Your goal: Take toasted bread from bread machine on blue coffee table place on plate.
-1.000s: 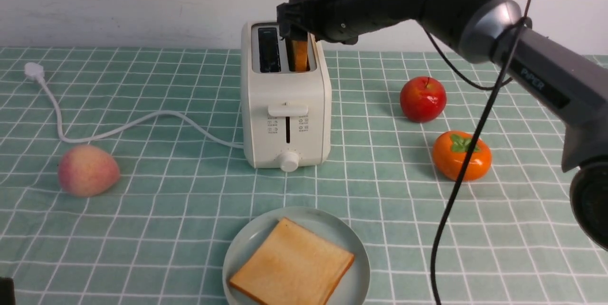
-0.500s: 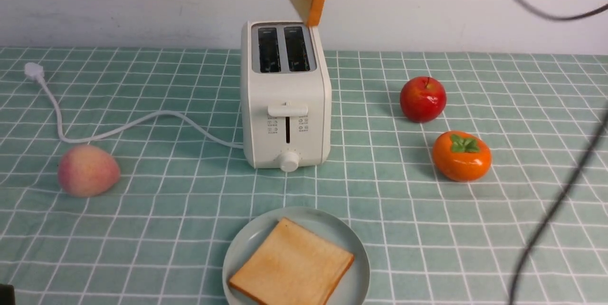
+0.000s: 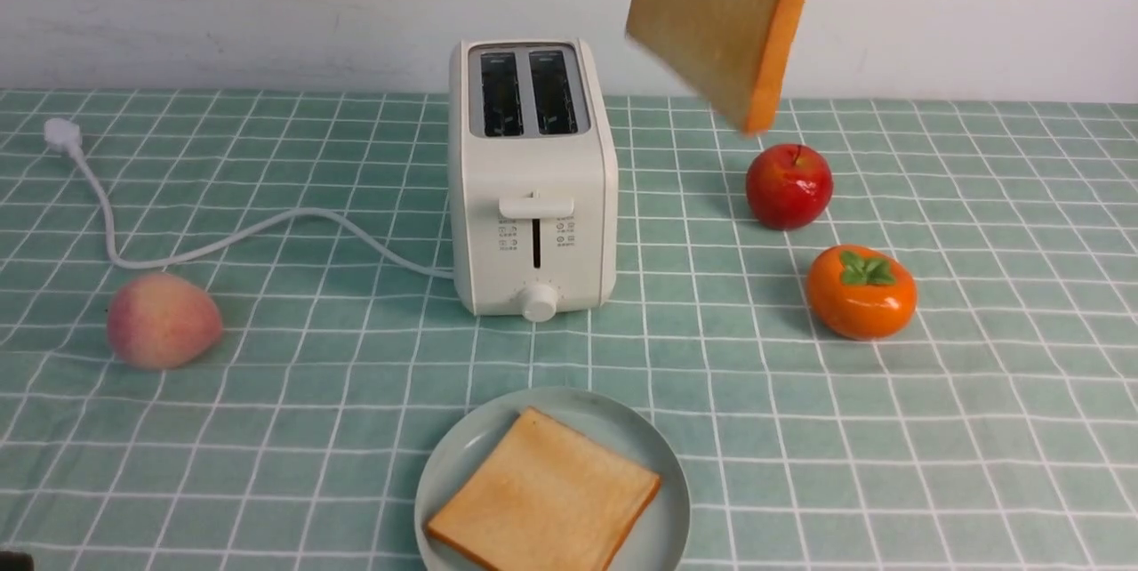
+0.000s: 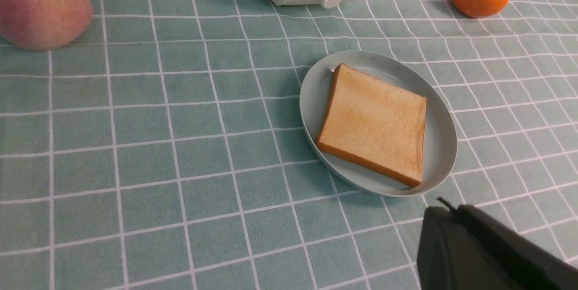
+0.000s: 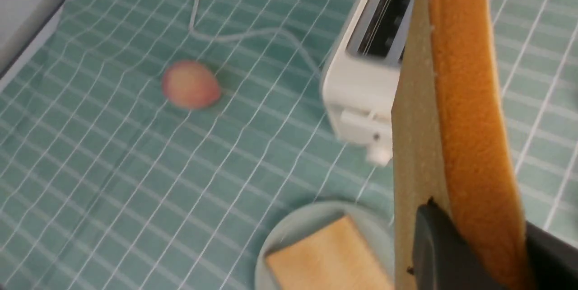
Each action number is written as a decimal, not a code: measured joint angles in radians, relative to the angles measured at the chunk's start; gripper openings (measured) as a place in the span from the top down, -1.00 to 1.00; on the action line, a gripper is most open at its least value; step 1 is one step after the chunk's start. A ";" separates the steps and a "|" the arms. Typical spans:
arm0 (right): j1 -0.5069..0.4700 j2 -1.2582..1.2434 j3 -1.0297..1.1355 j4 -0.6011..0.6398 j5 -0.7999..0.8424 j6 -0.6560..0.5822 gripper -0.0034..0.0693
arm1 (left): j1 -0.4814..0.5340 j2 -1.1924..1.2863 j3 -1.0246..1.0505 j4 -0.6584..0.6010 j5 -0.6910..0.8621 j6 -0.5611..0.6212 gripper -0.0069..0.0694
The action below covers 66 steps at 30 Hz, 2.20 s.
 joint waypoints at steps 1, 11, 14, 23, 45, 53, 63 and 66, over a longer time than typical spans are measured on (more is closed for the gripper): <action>0.000 0.000 0.064 0.044 0.000 -0.018 0.65 | 0.000 0.000 0.000 -0.006 0.000 0.000 0.86; 0.000 0.211 0.421 0.407 -0.027 -0.247 0.65 | 0.000 0.000 0.000 -0.019 0.001 0.000 0.86; 0.000 0.271 0.423 0.487 -0.042 -0.294 0.65 | 0.000 0.000 0.000 -0.021 0.002 0.000 0.86; 0.000 0.359 0.423 0.497 -0.052 -0.303 0.52 | 0.000 0.000 0.000 -0.031 0.023 0.000 0.86; -0.009 -0.073 0.324 -0.139 -0.033 0.052 0.33 | 0.000 0.000 0.001 -0.032 0.031 0.000 0.86; -0.009 -0.533 0.484 -0.270 -0.027 0.078 0.96 | 0.000 0.000 0.001 -0.032 0.011 0.000 0.86; -0.010 -1.288 1.225 -0.466 -0.611 0.140 0.94 | 0.000 0.000 0.002 -0.032 -0.105 0.000 0.86; -0.010 -1.479 1.424 -0.515 -0.757 0.219 0.93 | 0.000 0.000 0.002 -0.032 -0.127 0.000 0.86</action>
